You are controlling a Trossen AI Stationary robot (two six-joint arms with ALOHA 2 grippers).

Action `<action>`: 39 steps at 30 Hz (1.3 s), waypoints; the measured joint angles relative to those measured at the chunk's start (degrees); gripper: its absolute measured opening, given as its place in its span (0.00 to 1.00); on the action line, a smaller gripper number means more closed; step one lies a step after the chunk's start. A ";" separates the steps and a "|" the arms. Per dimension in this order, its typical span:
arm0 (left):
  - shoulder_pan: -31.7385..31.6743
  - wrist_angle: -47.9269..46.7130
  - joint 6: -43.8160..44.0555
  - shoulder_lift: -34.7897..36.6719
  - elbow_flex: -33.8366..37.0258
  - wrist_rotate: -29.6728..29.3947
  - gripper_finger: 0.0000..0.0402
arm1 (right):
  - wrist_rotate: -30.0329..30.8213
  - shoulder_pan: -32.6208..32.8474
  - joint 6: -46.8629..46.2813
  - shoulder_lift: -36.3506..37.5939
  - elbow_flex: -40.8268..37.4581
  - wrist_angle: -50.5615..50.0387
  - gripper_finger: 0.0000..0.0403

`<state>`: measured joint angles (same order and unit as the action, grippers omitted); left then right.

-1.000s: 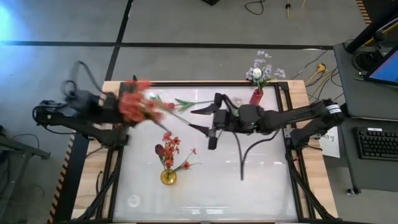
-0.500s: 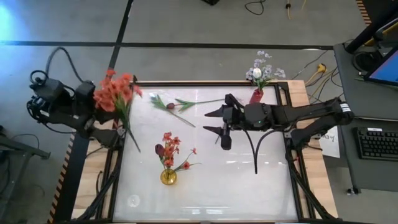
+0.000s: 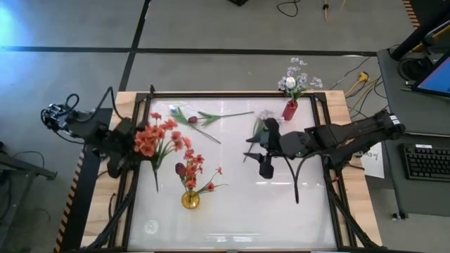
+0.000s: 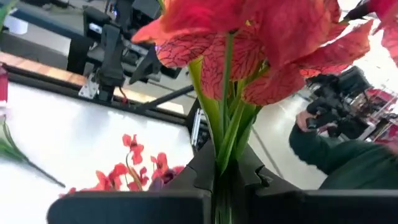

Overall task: Sort flowers into vase by color
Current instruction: Put the orange flowers into the yellow vase

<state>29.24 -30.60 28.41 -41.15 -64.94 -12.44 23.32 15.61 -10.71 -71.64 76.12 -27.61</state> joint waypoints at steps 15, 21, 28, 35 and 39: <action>35.24 4.57 1.10 -11.72 0.58 -40.86 0.00 | 6.85 3.42 -0.18 -0.52 -1.55 5.00 0.51; 40.32 8.49 1.04 -19.62 0.58 -56.49 0.00 | 6.83 3.42 2.38 -0.96 -1.55 8.60 0.51; 38.95 8.91 6.42 -26.90 0.58 -64.49 0.00 | 6.78 3.39 2.90 -0.96 -1.70 8.65 0.51; 36.21 8.89 12.43 -33.19 0.58 -75.53 0.00 | 6.78 3.39 4.33 -0.96 -2.36 8.65 0.51; 32.79 8.82 13.32 -35.26 0.58 -72.07 0.00 | 6.80 3.39 5.20 -0.96 -2.93 8.71 0.51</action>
<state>62.03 -21.78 41.73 -76.41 -64.36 -84.51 30.13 19.00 -5.52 -72.60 73.19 -18.90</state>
